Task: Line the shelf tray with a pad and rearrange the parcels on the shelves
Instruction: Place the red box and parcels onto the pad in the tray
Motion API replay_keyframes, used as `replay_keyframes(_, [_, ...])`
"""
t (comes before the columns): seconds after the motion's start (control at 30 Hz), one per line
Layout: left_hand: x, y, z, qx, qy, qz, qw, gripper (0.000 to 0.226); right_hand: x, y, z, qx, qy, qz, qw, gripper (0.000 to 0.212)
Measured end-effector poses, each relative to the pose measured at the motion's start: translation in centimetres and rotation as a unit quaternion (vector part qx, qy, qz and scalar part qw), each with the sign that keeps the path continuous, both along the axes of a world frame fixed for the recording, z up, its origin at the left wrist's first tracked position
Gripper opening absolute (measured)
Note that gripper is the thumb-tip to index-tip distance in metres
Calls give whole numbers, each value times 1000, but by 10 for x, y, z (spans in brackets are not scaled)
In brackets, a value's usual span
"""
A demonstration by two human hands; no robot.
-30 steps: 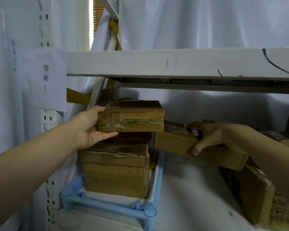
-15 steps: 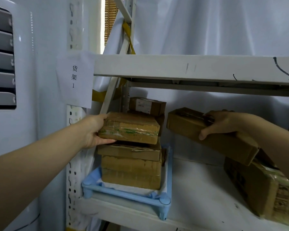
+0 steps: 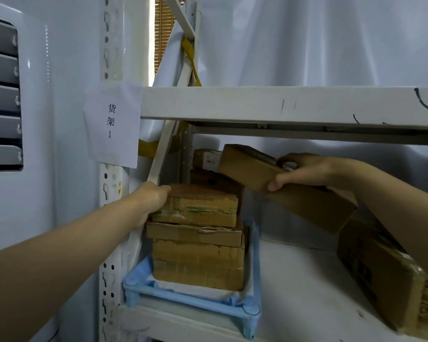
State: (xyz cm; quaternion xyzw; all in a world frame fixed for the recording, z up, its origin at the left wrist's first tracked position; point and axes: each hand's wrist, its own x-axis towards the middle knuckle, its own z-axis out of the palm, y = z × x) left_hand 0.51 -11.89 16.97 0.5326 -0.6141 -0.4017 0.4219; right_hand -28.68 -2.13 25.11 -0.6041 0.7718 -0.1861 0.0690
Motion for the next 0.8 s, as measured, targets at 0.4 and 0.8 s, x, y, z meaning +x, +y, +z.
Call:
replay_keyframes(0.4, [4,-4,12,-5,160,-4,987,62,83,-74,26,49,41,117,991,88])
replay_keyframes(0.8, [-4,-31,7,71,289,22,954,81,104,-91,22,5,70,202,977,95])
